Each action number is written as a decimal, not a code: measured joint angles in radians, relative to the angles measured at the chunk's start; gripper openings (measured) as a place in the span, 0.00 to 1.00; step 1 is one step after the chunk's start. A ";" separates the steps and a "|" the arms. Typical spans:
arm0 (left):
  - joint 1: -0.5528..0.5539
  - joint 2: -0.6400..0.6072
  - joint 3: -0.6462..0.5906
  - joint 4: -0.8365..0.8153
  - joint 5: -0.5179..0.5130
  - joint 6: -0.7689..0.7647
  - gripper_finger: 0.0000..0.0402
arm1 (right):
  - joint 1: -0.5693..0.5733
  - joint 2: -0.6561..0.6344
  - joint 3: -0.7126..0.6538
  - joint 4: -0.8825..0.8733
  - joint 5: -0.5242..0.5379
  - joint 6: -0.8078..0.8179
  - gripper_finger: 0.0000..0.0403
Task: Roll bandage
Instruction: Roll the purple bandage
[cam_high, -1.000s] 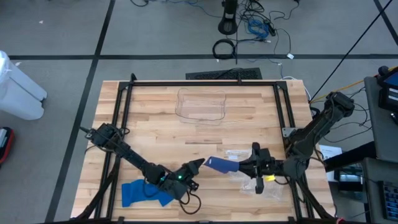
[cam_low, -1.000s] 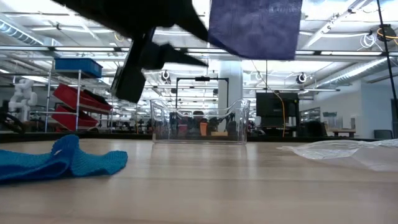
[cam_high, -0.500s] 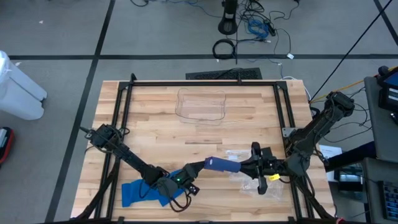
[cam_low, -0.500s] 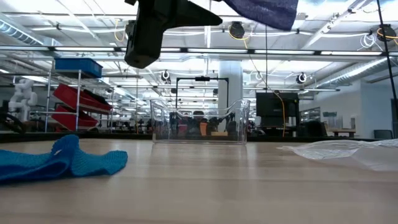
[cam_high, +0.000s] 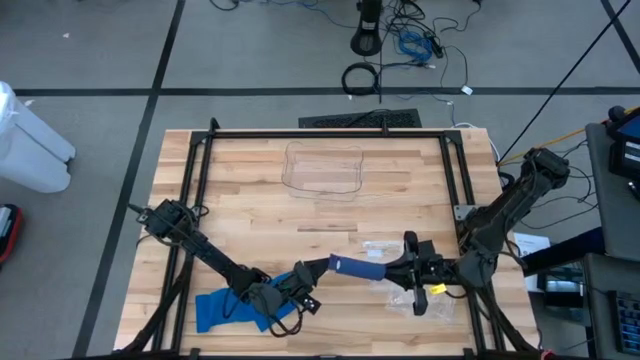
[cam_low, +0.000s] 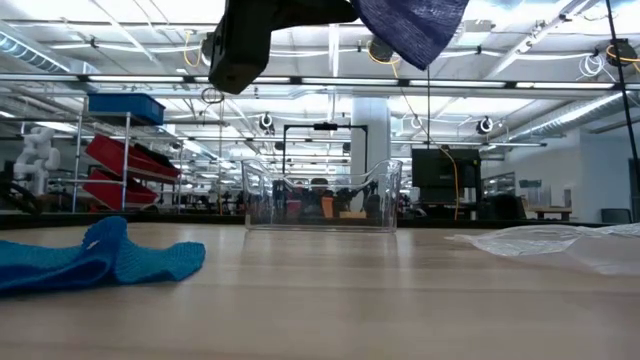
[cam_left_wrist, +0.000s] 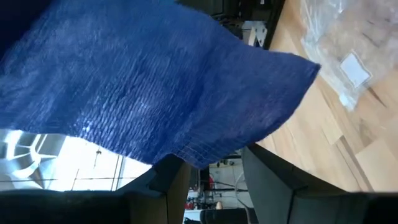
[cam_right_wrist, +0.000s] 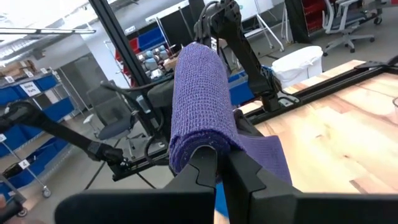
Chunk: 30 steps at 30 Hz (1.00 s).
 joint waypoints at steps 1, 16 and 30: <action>-0.001 0.000 0.000 0.000 0.000 0.000 0.37 | 0.004 0.002 0.000 -0.001 0.001 0.001 0.00; -0.020 -0.016 0.000 -0.006 0.029 0.000 0.37 | 0.051 0.002 0.000 -0.003 0.083 -0.018 0.00; -0.023 -0.016 0.000 -0.010 0.108 0.045 0.37 | 0.026 0.002 0.000 0.020 0.076 -0.025 0.00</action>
